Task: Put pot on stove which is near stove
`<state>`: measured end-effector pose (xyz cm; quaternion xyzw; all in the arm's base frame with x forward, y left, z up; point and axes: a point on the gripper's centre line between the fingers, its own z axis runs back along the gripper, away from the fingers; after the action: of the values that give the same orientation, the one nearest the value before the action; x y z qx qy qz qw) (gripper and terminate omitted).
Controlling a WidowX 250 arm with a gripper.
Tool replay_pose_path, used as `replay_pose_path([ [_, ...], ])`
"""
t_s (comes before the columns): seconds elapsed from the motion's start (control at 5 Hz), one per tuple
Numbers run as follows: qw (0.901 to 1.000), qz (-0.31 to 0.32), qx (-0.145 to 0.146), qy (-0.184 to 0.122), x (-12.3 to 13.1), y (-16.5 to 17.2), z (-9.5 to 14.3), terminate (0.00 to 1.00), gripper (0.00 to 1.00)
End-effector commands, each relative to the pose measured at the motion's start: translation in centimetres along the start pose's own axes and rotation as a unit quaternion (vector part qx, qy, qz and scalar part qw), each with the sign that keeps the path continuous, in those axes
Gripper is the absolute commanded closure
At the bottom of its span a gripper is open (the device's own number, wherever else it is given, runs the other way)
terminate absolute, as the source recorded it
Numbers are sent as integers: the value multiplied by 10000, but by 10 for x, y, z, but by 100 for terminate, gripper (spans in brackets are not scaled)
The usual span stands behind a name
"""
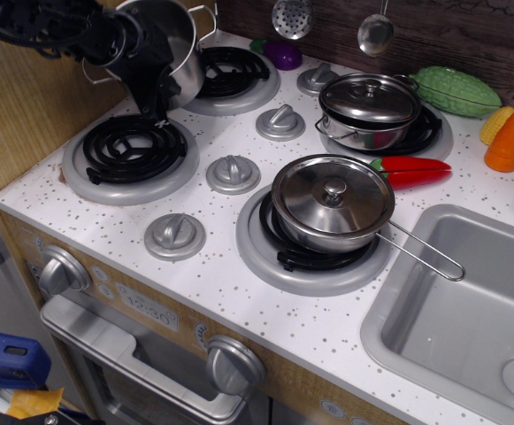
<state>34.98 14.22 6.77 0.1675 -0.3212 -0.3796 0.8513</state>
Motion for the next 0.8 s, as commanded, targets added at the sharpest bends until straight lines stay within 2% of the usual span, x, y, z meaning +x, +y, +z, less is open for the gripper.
replay_pose_path([
  [0.0,9986,213,452,156,7,-4,27,0,100],
  [0.4,9947,992,3,287,12,-12,40,0,100],
  [0.6,9918,1191,-87,457,10,-20,48,0,100],
])
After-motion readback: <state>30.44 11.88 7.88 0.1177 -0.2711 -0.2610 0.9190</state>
